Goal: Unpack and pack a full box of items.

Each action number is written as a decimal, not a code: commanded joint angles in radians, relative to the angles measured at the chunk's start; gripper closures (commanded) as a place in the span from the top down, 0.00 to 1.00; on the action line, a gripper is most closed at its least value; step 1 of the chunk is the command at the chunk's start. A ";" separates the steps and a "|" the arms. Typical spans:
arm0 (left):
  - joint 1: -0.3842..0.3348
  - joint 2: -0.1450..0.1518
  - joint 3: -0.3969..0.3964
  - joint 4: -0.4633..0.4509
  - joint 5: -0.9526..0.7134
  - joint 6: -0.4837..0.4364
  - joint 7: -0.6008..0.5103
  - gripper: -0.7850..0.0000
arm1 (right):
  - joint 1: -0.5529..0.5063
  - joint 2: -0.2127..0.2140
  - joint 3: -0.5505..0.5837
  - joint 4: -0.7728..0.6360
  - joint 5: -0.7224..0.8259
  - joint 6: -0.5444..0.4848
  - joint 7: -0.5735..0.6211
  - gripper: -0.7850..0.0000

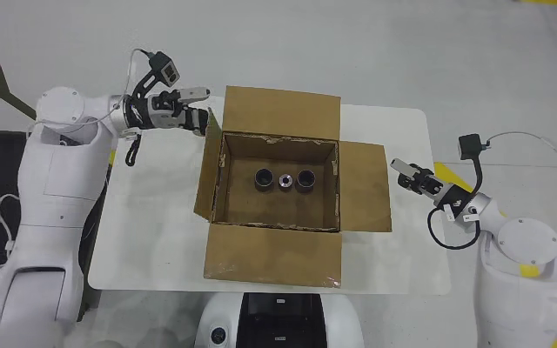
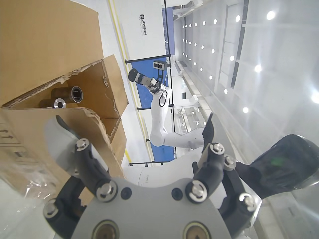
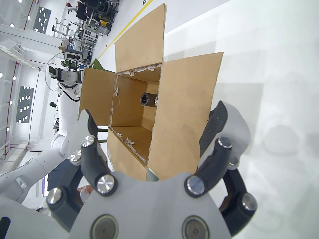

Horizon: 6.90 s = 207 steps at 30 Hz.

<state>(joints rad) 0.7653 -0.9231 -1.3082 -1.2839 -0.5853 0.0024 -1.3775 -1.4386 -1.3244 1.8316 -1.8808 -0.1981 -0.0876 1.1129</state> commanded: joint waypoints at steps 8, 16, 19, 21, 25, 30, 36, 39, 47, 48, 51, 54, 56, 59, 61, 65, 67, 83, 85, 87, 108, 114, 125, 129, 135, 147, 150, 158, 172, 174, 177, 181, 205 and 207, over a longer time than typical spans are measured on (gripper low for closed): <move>-0.029 -0.023 0.101 0.011 -0.013 -0.005 0.008 1.00 | 0.000 0.000 0.000 0.000 0.000 0.000 0.000 1.00; -0.056 -0.040 0.197 -0.006 0.108 -0.059 0.042 1.00 | 0.000 0.000 0.000 0.000 0.000 0.000 0.000 1.00; -0.049 -0.043 0.222 -0.025 0.166 -0.083 0.064 1.00 | 0.000 0.000 0.000 0.000 0.000 0.000 0.000 1.00; -0.041 -0.043 0.232 -0.037 0.184 -0.088 0.065 1.00 | 0.000 0.000 0.000 0.000 0.000 0.000 0.000 1.00; -0.028 -0.042 0.244 -0.052 0.223 -0.084 0.072 1.00 | 0.000 0.000 0.000 0.000 0.000 0.000 0.000 1.00; -0.022 -0.039 0.237 -0.058 0.248 -0.083 0.085 1.00 | 0.000 0.000 0.000 0.000 0.000 0.000 0.000 1.00; -0.031 -0.034 0.216 -0.052 0.249 -0.069 0.084 1.00 | 0.000 0.000 0.000 0.000 0.000 0.000 0.000 1.00; -0.032 -0.030 0.185 -0.049 0.204 -0.065 0.086 1.00 | 0.000 0.000 0.000 0.000 0.000 0.000 0.000 1.00; -0.010 0.000 0.030 -0.072 0.115 -0.077 0.067 1.00 | 0.000 0.000 0.000 0.000 0.000 0.000 0.000 1.00; 0.000 0.005 0.010 -0.079 0.104 -0.080 0.057 1.00 | 0.000 0.000 0.000 0.000 0.000 0.000 0.000 1.00; 0.033 0.020 -0.055 -0.093 0.087 -0.087 0.031 1.00 | 0.000 0.000 0.000 0.000 0.000 0.000 0.000 1.00; 0.070 0.035 -0.123 -0.098 0.075 -0.083 0.011 1.00 | 0.000 0.000 0.000 0.000 0.000 0.000 0.000 1.00; 0.091 0.046 -0.159 -0.115 0.106 -0.098 -0.009 1.00 | 0.000 0.000 0.000 0.000 0.000 0.000 0.000 1.00; 0.117 0.060 -0.205 -0.131 0.143 -0.127 -0.041 1.00 | -0.004 0.000 -0.003 0.000 0.002 0.001 -0.018 1.00; 0.127 0.066 -0.227 -0.133 0.141 -0.129 -0.058 1.00 | -0.010 0.003 -0.006 -0.001 0.022 0.008 -0.031 1.00; 0.132 0.075 -0.249 -0.125 0.145 -0.130 -0.083 1.00 | -0.011 0.011 0.016 0.022 0.078 0.024 -0.024 1.00; 0.131 0.079 -0.256 -0.111 0.144 -0.133 -0.087 1.00 | -0.010 0.016 0.029 0.040 0.101 0.033 -0.015 1.00; 0.073 0.097 -0.297 0.039 0.119 -0.128 -0.082 1.00 | 0.014 0.054 0.001 0.182 0.181 0.053 0.092 1.00; 0.073 0.097 -0.297 0.039 0.119 -0.128 -0.082 1.00 | 0.018 0.058 -0.009 0.189 0.178 0.059 0.099 1.00; 0.073 0.097 -0.297 0.039 0.119 -0.128 -0.082 1.00 | 0.024 0.062 -0.021 0.198 0.182 0.064 0.111 1.00; 0.073 0.097 -0.297 0.039 0.119 -0.128 -0.082 1.00 | 0.086 0.103 -0.056 0.217 0.538 0.147 0.335 1.00; 0.073 0.097 -0.297 0.039 0.119 -0.128 -0.082 1.00 | 0.101 0.107 -0.127 0.173 0.604 0.160 0.353 1.00; 0.073 0.097 -0.297 0.039 0.119 -0.128 -0.082 1.00 | 0.146 0.109 -0.318 0.120 0.554 0.154 0.280 1.00; 0.073 0.097 -0.297 0.039 0.119 -0.128 -0.082 1.00 | 0.162 0.110 -0.384 0.106 0.514 0.162 0.251 1.00; 0.073 0.097 -0.297 0.039 0.119 -0.128 -0.082 1.00 | 0.187 0.111 -0.478 0.089 0.409 0.164 0.185 1.00; 0.073 0.097 -0.297 0.039 0.119 -0.128 -0.082 1.00 | 0.188 0.119 -0.587 0.055 0.225 0.190 0.054 1.00; 0.073 0.097 -0.297 0.039 0.119 -0.128 -0.082 1.00 | 0.188 0.122 -0.593 0.062 0.226 0.197 0.042 1.00; 0.073 0.097 -0.297 0.039 0.119 -0.128 -0.082 1.00 | 0.189 0.130 -0.600 0.070 0.229 0.208 0.026 1.00; 0.073 0.097 -0.297 0.039 0.119 -0.128 -0.082 1.00 | 0.113 0.161 -0.469 -0.033 0.341 0.206 0.071 1.00; 0.073 0.097 -0.297 0.039 0.119 -0.128 -0.082 1.00 | 0.079 0.169 -0.429 -0.059 0.346 0.200 0.079 1.00; 0.073 0.097 -0.297 0.039 0.119 -0.128 -0.082 1.00 | 0.022 0.181 -0.364 -0.084 0.357 0.186 0.093 1.00; 0.073 0.097 -0.297 0.039 0.119 -0.128 -0.082 1.00 | -0.046 0.195 -0.286 -0.103 0.367 0.168 0.118 1.00; 0.073 0.097 -0.297 0.039 0.119 -0.128 -0.082 1.00 | -0.236 0.227 -0.302 -0.027 0.369 0.091 0.154 1.00; 0.073 0.097 -0.297 0.039 0.119 -0.128 -0.082 1.00 | -0.229 0.227 -0.331 -0.019 0.369 0.093 0.158 1.00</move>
<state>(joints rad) 0.8384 -0.8262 -1.6048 -1.2453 -0.4660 -0.1254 -1.4599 -1.6718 -1.0973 1.5167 -1.9038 0.1708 0.0040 1.2682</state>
